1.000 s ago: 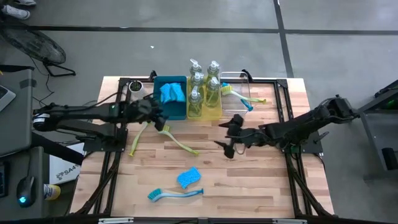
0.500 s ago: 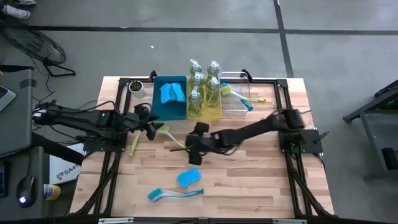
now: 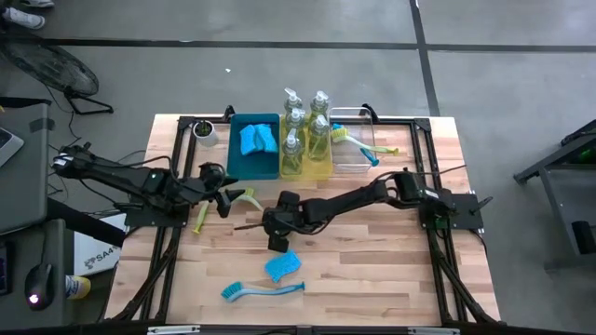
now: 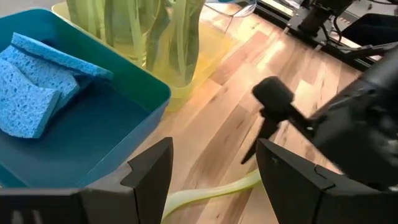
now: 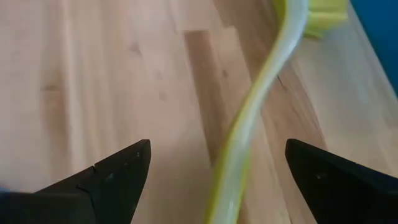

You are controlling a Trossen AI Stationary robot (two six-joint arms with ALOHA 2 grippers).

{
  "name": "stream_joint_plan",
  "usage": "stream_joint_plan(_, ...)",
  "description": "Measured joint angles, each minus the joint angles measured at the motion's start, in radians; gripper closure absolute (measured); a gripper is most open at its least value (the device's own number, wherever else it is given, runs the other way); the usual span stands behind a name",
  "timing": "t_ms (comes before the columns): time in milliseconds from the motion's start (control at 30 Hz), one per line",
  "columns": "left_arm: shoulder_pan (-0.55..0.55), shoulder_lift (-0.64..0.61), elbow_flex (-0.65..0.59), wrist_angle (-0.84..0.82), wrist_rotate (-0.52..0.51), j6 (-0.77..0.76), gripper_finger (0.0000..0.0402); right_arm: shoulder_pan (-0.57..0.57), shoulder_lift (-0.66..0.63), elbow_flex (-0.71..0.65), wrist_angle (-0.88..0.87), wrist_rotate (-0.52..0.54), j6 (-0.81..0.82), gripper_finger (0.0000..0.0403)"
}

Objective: Pick & Place Kitchen Sink Supplies
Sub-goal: Put the green toilet brush into the transparent bin

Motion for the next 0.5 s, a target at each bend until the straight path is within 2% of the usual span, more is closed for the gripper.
stream_joint_plan(233,-0.004,0.0,0.0,-0.001,-0.019,-0.015,0.0174,-0.024,0.007,-0.077,0.062,0.008,0.087,0.0045)
stream_joint_plan(500,-0.004,0.0,0.0,-0.003,-0.022,-0.023,0.0174,-0.027,0.006,-0.119,0.095,0.002,0.115,0.0085)
